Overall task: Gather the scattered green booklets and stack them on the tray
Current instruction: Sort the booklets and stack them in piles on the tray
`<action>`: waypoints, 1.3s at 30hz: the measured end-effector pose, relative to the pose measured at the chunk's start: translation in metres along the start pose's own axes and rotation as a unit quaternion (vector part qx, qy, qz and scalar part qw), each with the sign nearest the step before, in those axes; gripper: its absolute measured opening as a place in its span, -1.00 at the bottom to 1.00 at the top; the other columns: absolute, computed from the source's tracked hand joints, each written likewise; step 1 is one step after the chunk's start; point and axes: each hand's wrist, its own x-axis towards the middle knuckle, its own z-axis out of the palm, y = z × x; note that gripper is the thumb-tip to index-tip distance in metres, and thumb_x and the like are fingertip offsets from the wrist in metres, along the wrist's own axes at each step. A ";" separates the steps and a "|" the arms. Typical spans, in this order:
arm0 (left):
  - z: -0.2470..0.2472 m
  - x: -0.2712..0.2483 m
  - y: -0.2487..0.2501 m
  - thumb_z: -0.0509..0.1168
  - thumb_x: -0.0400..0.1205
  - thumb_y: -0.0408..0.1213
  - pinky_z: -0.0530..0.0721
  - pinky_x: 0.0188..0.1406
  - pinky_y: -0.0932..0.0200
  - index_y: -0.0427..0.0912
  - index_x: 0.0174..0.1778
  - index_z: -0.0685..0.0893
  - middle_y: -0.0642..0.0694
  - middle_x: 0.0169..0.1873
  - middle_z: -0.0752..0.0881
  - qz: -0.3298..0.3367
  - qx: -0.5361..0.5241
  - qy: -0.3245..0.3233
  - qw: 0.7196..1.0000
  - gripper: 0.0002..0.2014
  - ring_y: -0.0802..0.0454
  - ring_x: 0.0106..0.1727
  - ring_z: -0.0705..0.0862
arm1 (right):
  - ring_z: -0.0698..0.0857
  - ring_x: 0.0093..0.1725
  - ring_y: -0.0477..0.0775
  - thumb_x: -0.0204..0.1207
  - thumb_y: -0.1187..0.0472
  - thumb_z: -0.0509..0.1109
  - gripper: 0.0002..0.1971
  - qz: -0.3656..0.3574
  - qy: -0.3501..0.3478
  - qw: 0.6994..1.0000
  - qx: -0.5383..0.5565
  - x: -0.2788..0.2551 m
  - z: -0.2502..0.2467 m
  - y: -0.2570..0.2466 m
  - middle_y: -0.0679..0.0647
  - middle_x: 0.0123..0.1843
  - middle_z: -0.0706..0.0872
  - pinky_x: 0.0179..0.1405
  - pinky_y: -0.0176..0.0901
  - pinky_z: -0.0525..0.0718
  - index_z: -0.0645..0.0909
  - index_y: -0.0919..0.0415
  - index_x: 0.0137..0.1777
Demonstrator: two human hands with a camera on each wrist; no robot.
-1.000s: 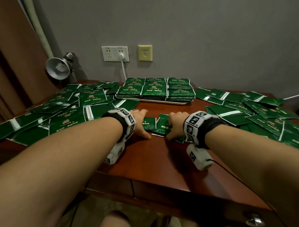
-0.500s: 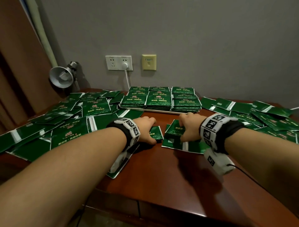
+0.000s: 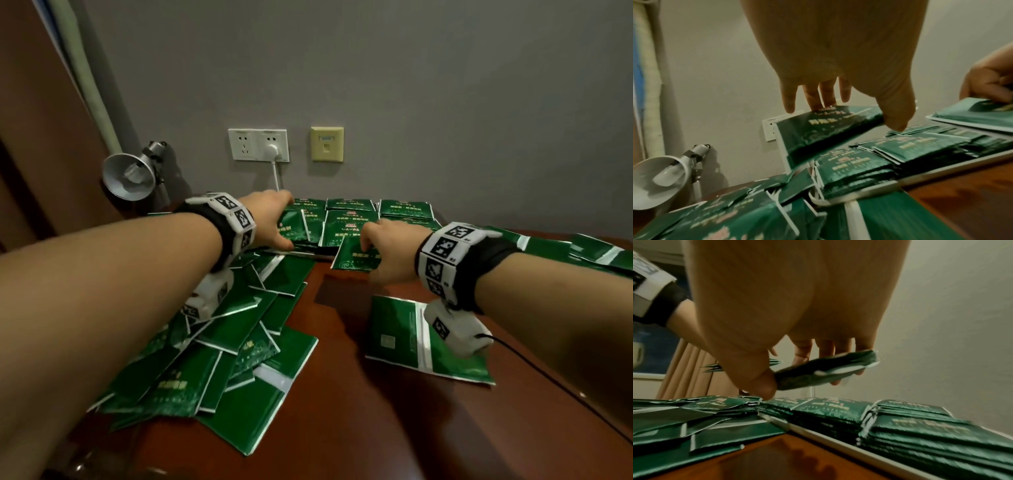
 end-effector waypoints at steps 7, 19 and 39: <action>-0.009 0.087 -0.032 0.58 0.40 0.01 0.59 0.31 -0.05 -0.18 0.56 0.32 -0.20 0.45 0.52 -0.006 -0.018 0.014 1.000 -0.12 -0.19 0.37 0.56 | 0.54 0.03 0.12 0.33 -0.04 0.51 -0.50 -0.022 0.002 1.000 -0.003 0.068 -0.015 -0.002 0.06 0.15 0.55 -0.08 -0.08 0.57 0.45 0.03 0.22; 0.031 0.244 -0.048 0.57 0.42 -0.05 0.59 0.30 -0.11 -0.16 0.58 0.30 -0.20 0.39 0.57 0.008 -0.025 -0.046 0.999 -0.13 -0.19 0.31 0.60 | 0.57 0.15 0.18 0.40 0.01 0.49 -0.54 -0.040 -0.016 0.998 -0.048 0.203 -0.018 0.001 0.11 0.17 0.61 -0.04 -0.08 0.56 0.47 0.08 0.25; 0.018 0.259 -0.074 0.34 0.66 -0.16 0.49 0.39 0.00 -0.10 0.57 0.43 -0.13 0.45 0.54 0.007 -0.033 -0.011 0.999 -0.47 -0.13 0.41 0.54 | 0.52 -0.04 0.05 0.43 0.04 0.54 -0.47 -0.059 -0.028 0.997 0.052 0.248 -0.004 -0.007 0.02 0.07 0.53 -0.21 -0.15 0.46 0.45 0.11 0.35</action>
